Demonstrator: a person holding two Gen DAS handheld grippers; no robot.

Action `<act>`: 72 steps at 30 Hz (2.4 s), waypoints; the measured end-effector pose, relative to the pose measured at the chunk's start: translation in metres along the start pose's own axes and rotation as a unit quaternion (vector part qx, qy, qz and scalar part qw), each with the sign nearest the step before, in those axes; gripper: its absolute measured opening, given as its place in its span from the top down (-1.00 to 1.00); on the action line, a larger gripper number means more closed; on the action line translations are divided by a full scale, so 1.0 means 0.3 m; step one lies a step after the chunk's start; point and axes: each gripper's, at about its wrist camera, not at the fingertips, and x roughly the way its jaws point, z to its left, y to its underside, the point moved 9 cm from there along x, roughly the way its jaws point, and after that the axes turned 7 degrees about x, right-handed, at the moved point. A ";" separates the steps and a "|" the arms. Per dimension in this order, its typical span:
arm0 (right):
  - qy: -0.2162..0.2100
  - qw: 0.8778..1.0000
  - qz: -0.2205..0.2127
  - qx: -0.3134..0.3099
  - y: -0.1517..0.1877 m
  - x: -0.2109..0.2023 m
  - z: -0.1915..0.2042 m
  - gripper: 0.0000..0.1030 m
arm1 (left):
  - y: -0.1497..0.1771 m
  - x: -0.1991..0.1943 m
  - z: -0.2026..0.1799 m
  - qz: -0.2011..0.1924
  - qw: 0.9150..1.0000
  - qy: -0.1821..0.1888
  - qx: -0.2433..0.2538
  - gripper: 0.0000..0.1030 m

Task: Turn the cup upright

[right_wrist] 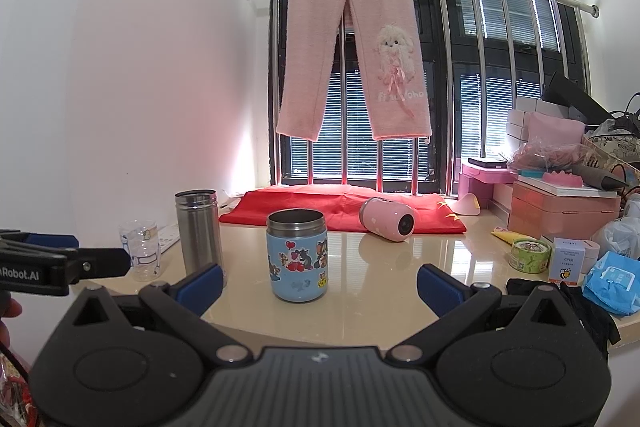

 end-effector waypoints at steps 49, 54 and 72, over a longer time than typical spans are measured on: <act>-0.065 0.976 0.174 -0.116 -0.304 1.049 -0.504 -1.00 | -0.401 1.024 -0.245 0.137 0.990 0.018 0.036 -1.00; -0.089 0.959 0.235 -0.132 -0.364 1.278 -0.521 -1.00 | -0.435 1.144 -0.210 0.196 0.980 -0.009 0.011 -1.00; -0.105 0.862 0.471 -0.158 -0.118 1.887 -0.448 -0.61 | -0.429 1.243 -0.127 0.306 0.948 -0.074 -0.052 -1.00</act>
